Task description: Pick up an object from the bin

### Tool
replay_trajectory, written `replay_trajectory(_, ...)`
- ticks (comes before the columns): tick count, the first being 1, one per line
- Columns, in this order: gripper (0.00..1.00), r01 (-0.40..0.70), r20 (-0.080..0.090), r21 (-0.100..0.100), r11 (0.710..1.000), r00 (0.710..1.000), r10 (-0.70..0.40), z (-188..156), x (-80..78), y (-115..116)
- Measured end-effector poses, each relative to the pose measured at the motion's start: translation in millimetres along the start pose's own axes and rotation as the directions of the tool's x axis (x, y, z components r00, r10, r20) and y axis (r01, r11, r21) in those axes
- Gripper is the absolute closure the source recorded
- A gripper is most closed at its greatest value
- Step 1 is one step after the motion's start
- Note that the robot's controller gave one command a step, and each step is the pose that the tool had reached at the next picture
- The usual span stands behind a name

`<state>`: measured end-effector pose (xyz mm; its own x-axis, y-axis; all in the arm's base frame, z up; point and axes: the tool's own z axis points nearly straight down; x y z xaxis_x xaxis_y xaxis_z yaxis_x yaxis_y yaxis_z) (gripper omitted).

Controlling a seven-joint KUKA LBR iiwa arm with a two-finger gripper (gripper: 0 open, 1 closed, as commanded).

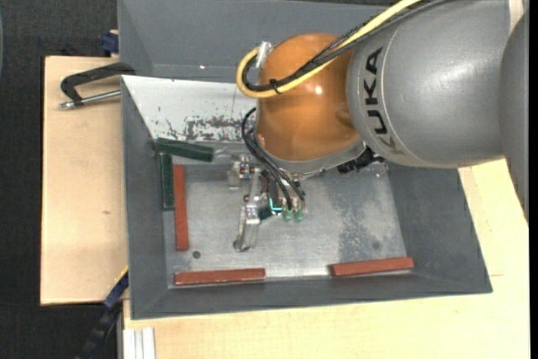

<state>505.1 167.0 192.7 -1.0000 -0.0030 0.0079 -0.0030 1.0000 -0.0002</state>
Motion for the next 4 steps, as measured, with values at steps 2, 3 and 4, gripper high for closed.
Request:
replay_trajectory(2, 0.0, 0.135, 0.011, 0.0, 0.991, 0.991, -0.135, 47.7, -28.4, -30.5)
replay_trajectory(3, 0.0, 0.171, 0.008, 0.0, 0.985, 0.985, -0.171, 48.5, -41.7, -72.0)
replay_trajectory(4, 0.0, 0.229, 0.015, 0.001, 0.973, 0.973, -0.229, 49.1, -70.5, -87.3)
